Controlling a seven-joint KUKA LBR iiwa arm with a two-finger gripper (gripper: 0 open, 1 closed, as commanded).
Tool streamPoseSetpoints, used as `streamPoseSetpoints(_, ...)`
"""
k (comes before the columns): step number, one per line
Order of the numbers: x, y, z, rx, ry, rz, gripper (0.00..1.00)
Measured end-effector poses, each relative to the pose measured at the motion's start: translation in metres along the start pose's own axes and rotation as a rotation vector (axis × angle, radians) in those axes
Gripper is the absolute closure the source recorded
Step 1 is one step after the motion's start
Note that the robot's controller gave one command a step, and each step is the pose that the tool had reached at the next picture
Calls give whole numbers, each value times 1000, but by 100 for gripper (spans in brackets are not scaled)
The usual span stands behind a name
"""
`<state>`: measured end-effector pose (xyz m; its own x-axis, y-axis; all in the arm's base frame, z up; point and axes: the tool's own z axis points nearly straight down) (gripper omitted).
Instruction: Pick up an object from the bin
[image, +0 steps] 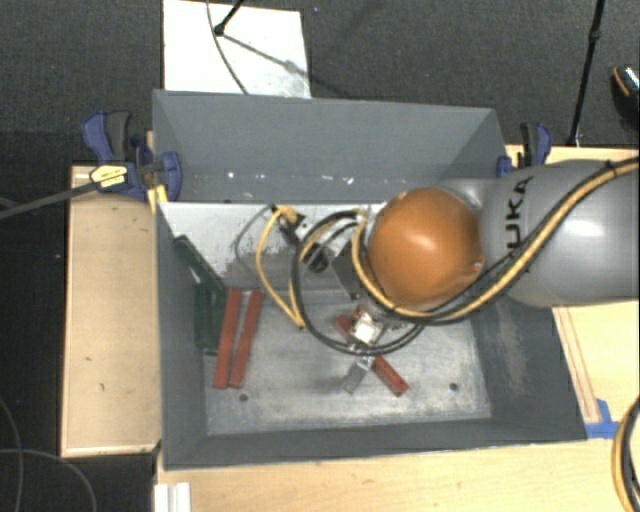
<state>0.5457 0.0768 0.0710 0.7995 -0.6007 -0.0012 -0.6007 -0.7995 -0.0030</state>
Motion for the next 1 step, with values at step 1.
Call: streamPoseSetpoints(1,0,1,0,-3,0,4,100)
